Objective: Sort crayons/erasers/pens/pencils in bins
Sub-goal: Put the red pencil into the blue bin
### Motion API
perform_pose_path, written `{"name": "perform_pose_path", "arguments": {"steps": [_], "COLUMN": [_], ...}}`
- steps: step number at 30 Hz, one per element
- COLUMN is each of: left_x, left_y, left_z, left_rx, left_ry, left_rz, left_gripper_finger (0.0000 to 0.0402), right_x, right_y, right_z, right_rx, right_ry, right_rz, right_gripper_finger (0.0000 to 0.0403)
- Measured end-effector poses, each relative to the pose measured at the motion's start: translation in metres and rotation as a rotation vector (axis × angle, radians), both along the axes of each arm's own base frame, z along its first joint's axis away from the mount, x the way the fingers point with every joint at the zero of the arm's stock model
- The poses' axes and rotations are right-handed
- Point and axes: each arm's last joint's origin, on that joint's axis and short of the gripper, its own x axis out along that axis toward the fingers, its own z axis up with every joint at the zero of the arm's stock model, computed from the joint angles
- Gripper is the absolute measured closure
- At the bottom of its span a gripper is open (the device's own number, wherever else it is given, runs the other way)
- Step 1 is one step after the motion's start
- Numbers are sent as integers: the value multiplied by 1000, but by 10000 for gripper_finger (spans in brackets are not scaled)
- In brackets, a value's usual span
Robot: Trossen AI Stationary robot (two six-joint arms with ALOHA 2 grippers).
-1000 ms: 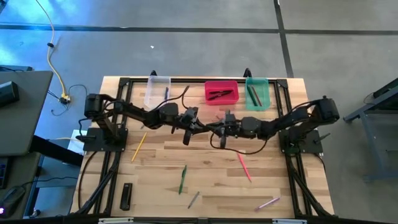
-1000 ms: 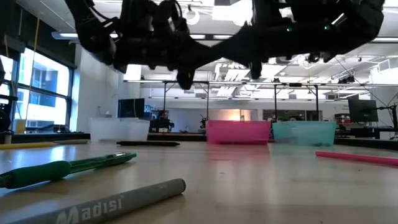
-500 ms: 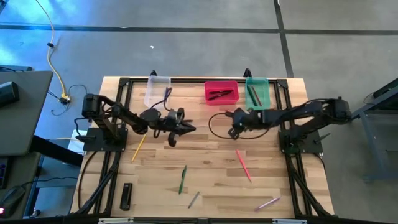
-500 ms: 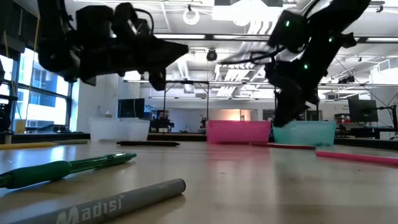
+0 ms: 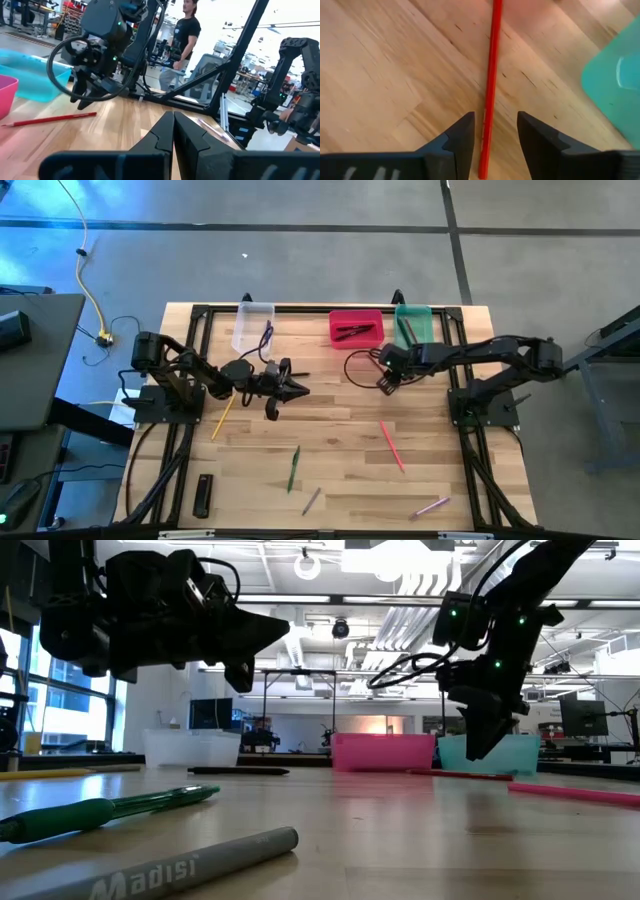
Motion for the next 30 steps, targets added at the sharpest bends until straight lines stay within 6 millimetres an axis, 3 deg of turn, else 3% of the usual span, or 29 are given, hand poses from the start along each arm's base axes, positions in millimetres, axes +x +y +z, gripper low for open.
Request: {"name": "perform_pose_path", "arguments": {"steps": [13,23,30], "left_x": [0,0,0], "left_y": [0,0,0], "left_z": [0,0,0], "left_rx": [2,3,3], "left_ry": [-2,-2,-2], "left_rz": [-2,-2,-2], "left_gripper_finger": [401,401,401], "right_x": [8,9,4], "right_y": [-1,1,4], "right_z": [-31,-32,-14], "right_rx": [59,108,141], "right_ry": [119,99,8], "right_rz": [-13,-8,-15], "right_gripper_finger": [284,393,391]}}
